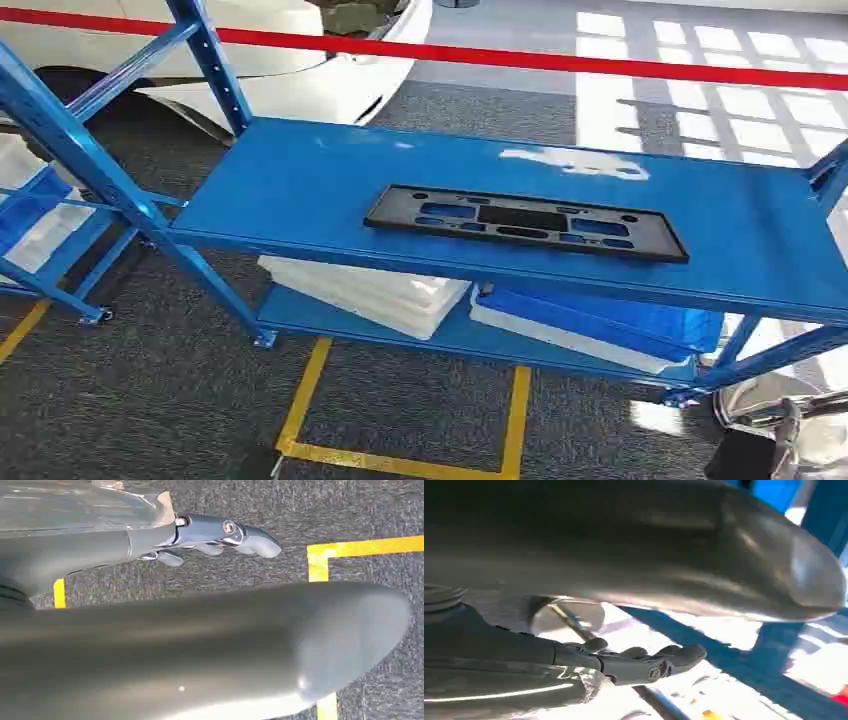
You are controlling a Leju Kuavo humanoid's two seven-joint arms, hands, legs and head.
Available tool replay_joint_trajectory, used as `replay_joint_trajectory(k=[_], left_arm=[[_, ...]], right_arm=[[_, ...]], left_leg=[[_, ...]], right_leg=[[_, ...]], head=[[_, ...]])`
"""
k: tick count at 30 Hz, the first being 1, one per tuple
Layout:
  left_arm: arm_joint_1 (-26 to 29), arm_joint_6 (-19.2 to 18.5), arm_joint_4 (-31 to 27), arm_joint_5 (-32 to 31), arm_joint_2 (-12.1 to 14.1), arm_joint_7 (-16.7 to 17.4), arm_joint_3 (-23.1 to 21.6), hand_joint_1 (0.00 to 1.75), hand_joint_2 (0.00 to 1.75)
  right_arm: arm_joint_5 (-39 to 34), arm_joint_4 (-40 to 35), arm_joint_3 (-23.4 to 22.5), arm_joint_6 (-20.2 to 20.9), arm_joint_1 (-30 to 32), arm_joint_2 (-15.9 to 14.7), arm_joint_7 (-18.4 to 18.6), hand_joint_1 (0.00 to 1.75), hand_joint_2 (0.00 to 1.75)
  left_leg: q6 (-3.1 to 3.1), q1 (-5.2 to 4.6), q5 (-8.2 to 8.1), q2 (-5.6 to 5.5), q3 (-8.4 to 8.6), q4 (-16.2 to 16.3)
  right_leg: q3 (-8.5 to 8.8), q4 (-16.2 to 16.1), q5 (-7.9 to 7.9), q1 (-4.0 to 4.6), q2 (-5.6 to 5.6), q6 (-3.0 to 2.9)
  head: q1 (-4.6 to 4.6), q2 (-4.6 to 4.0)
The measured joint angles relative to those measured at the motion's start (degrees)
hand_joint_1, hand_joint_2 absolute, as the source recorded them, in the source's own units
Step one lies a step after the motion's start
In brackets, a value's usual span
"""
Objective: Take the parts from the cabinet and place them on the table.
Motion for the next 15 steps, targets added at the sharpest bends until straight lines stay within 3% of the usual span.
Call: replay_joint_trajectory(k=[2, 3, 15], left_arm=[[-0.1, 0.0, 0.02, -0.76, -0.09, -0.17, 0.2, 0.0, 0.0], [-0.13, 0.0, 0.04, -1.07, -0.11, -0.28, 0.28, 0.0, 0.0], [-0.83, -0.2, 0.5, -4.57, -0.37, -0.52, 0.98, 0.0, 0.0]], right_arm=[[0.44, -2.4, 3.41, -0.31, 0.4, -0.13, -0.35, 0.0, 0.0], [0.61, -3.6, 5.23, -0.35, 0.54, -0.26, -0.39, 0.0, 1.75], [3.63, -10.49, 30.73, 2.25, 0.56, -3.39, 0.22, 0.0, 1.75]], left_leg=[[0.0, 0.0, 0.0, 0.0, 0.0, 0.0], [0.0, 0.0, 0.0, 0.0, 0.0, 0.0], [0.01, 0.0, 0.02, 0.0, -0.01, 0.0]], right_leg=[[0.0, 0.0, 0.0, 0.0, 0.0, 0.0], [0.0, 0.0, 0.0, 0.0, 0.0, 0.0], [0.0, 0.02, 0.0, 0.0, 0.0, -0.01]], head=[[-0.02, 0.0], [0.0, 0.0], [0.0, 0.0]])
